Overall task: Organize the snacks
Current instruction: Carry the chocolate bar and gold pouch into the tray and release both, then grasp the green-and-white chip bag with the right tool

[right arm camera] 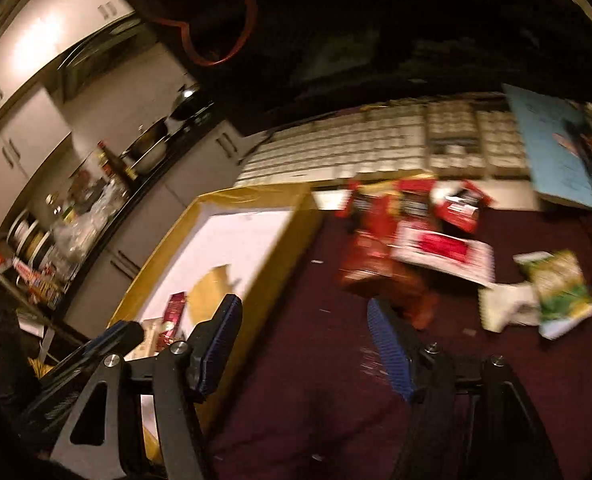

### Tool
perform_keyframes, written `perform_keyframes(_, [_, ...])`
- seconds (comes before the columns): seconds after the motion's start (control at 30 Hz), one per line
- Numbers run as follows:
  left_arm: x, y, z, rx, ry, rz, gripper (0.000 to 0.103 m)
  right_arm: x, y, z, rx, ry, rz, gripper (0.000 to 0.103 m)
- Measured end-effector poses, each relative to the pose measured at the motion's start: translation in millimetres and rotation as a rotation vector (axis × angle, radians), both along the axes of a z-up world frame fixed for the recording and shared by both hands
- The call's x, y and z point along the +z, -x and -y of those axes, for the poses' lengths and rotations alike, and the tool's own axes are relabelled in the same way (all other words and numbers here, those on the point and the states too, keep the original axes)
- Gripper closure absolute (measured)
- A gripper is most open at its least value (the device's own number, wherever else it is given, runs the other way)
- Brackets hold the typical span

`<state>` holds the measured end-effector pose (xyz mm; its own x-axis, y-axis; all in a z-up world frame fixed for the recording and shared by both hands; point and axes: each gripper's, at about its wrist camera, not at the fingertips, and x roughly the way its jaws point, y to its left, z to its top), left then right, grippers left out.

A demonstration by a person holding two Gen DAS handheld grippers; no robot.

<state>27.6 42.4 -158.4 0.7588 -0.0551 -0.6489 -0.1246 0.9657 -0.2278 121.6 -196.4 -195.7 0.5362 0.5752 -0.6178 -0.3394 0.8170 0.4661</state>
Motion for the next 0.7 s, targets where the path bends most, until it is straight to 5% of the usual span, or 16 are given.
perform_keyframes(0.5, [-3, -4, 65, -0.142, 0.024, -0.041, 0.039, -20, 15, 109, -0.173, -0.004, -0.045, 0.037])
perform_keyframes(0.7, [-3, -9, 78, -0.163, 0.024, -0.057, 0.039, -15, -25, 124, -0.301, 0.178, -0.062, 0.037])
